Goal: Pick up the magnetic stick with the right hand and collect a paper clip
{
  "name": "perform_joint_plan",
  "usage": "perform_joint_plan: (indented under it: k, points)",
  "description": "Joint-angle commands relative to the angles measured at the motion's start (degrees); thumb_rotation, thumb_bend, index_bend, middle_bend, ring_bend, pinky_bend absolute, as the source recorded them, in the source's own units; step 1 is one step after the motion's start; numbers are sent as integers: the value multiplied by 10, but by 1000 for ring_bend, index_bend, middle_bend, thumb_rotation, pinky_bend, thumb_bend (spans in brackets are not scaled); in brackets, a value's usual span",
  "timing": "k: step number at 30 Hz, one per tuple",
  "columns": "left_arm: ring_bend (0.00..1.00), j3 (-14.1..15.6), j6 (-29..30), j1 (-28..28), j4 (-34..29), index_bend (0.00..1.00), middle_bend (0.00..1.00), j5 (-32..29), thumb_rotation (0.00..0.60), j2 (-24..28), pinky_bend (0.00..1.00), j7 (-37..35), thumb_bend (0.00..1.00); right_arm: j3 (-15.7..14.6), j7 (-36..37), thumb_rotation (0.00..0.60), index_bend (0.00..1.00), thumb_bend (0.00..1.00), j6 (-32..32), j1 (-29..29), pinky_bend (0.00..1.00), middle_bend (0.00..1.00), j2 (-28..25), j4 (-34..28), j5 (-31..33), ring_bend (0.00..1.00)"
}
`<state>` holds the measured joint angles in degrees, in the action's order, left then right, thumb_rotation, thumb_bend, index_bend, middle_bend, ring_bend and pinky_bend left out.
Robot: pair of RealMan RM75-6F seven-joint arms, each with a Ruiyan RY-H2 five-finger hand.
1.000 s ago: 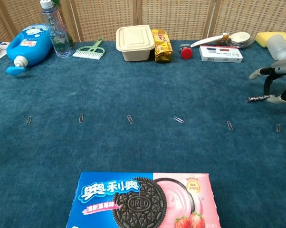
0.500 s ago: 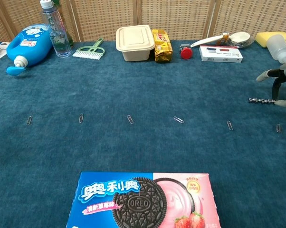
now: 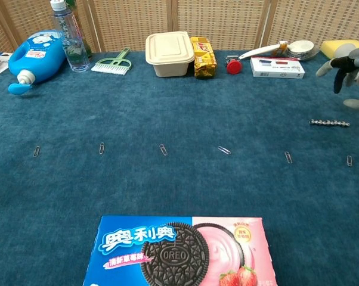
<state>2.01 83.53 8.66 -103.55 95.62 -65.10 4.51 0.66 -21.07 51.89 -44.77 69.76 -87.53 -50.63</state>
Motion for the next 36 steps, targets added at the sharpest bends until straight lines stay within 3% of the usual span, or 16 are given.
perform_joint_plan:
  k: [1,5,11,17,27,32,36]
  points:
    - [50,-1,1,0,-1,22,150,1,600,1,102,1,418,-6,-10,578,189,449,27,14,461,529,12,28,-38,518]
    - [49,-1,2,1,-3,22,150,4,600,2,102,2,418,-7,-12,575,194,450,27,21,590,605,16,49,-46,642]
    - [49,-1,0,1,-3,23,150,5,600,0,102,4,418,3,-13,576,308,450,7,23,610,696,18,60,-24,733]
    - [49,-3,-1,4,-5,23,150,6,600,0,102,7,418,5,-35,578,391,449,0,26,610,737,24,67,-1,757]
    - [49,-7,1,6,-8,22,150,10,600,1,102,9,419,5,-88,572,370,440,9,28,607,746,40,79,26,765]
    - [50,-7,2,6,-8,22,150,9,600,0,102,8,418,4,-124,581,220,437,13,27,609,739,49,81,50,753]
    - [49,-7,3,6,-6,22,150,10,600,-1,102,7,418,3,-148,584,295,486,20,26,604,739,53,77,59,752]
